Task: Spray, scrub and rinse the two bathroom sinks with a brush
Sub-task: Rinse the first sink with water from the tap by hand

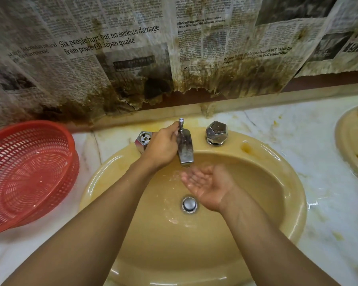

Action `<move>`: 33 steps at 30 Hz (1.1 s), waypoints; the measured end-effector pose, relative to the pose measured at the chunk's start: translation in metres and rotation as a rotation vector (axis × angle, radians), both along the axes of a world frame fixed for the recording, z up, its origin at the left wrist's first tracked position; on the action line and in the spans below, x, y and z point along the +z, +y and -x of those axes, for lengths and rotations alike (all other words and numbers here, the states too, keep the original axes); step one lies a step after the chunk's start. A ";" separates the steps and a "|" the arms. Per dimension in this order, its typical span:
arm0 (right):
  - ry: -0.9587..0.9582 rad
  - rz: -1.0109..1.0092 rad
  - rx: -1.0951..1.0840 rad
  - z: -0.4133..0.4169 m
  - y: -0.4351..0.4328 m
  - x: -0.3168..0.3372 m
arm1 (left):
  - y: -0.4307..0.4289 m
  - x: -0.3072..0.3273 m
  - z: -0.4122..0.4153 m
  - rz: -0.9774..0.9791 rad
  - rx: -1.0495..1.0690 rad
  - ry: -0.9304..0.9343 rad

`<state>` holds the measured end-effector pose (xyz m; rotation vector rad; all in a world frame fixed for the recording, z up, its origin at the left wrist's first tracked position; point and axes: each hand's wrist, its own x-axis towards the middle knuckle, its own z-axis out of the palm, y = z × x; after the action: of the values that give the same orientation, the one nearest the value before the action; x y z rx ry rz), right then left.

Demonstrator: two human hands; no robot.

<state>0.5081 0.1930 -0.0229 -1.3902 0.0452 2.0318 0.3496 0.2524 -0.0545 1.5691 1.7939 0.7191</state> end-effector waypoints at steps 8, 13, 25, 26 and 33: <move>-0.230 -0.516 0.160 0.007 0.032 0.078 | 0.018 -0.006 -0.010 0.113 0.121 -0.529; -0.468 -0.431 0.045 -0.002 0.031 0.038 | 0.011 -0.009 -0.012 0.091 0.164 -0.586; -0.130 -0.262 0.020 -0.015 0.017 0.023 | 0.021 -0.002 -0.016 0.143 0.185 -0.596; -0.200 -0.377 0.078 -0.014 0.022 0.039 | 0.024 -0.003 -0.017 0.134 0.177 -0.590; -0.475 -0.571 0.261 -0.004 0.040 0.059 | 0.023 -0.009 -0.009 0.126 0.079 -0.635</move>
<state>0.5125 0.2333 0.0358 -1.4981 -0.8896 1.6556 0.3583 0.2758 -0.0636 1.0305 1.3932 0.9870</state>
